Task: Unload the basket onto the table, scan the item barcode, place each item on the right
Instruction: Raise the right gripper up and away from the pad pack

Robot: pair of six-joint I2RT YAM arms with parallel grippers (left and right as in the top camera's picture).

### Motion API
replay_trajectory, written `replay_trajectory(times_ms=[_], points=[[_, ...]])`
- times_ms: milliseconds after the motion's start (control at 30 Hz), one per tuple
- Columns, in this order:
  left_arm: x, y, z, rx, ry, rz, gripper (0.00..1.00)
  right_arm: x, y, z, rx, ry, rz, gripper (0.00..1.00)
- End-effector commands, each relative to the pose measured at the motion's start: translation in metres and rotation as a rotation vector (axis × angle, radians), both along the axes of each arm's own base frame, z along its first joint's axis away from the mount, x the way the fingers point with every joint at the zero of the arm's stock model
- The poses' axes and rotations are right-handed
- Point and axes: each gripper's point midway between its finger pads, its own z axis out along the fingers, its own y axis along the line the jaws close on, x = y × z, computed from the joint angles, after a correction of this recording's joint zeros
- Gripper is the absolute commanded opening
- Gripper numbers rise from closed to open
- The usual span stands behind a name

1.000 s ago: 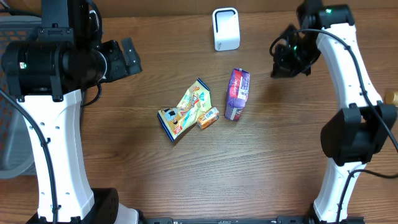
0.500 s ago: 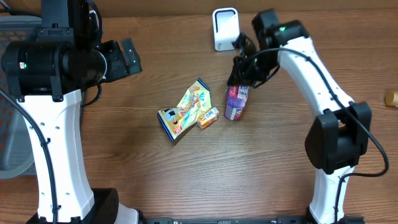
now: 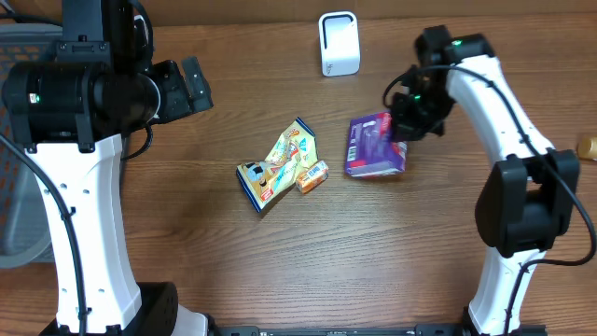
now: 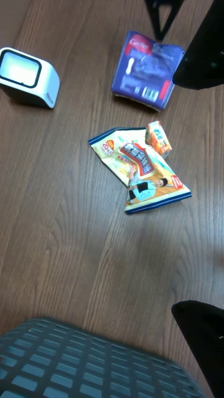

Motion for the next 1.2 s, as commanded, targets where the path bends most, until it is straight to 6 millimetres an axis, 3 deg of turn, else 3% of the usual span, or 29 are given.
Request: replay_trajectory(times_ms=[0, 100, 200, 233, 267, 467, 733, 867, 967, 1100, 1167], points=[[-0.003, 0.002, 0.004, -0.002, -0.013, 0.014, 1.0, 0.014, -0.023, 0.022, -0.08, -0.068, -0.025, 0.04], [-0.003, 0.002, 0.004, -0.002, -0.014, 0.014, 1.0, 0.013, -0.024, 0.032, -0.073, -0.079, 0.001, 0.05], [-0.003, 0.002, 0.004, -0.002, -0.014, 0.014, 1.0, 0.014, -0.023, 0.032, -0.068, -0.091, 0.032, 0.34], [-0.003, 0.002, 0.004, -0.002, -0.013, 0.014, 1.0, 0.016, -0.022, 0.03, -0.064, -0.096, 0.032, 0.37], [-0.003, 0.002, 0.004, -0.002, -0.014, 0.014, 1.0, 0.018, -0.019, 0.029, -0.05, -0.105, 0.033, 0.37], [-0.003, 0.002, 0.004, -0.002, -0.014, 0.014, 1.0, 0.031, -0.003, 0.018, 0.006, -0.149, 0.018, 0.04], [-0.003, 0.002, 0.004, -0.002, -0.014, 0.014, 1.0, 0.022, -0.005, -0.037, -0.01, -0.096, -0.035, 0.04], [-0.003, 0.002, 0.004, -0.002, -0.013, 0.014, 1.0, 0.019, -0.02, -0.057, -0.095, -0.088, -0.063, 0.04], [-0.003, 0.002, 0.004, -0.002, -0.014, 0.014, 0.99, 0.021, -0.023, -0.047, -0.093, -0.092, -0.07, 0.04], [-0.003, 0.002, 0.004, -0.002, -0.013, 0.014, 1.0, 0.03, -0.029, -0.013, -0.095, -0.113, -0.079, 0.04], [-0.003, 0.002, 0.004, -0.002, -0.014, 0.014, 1.0, 0.038, -0.035, 0.008, -0.099, -0.144, -0.09, 0.09]])
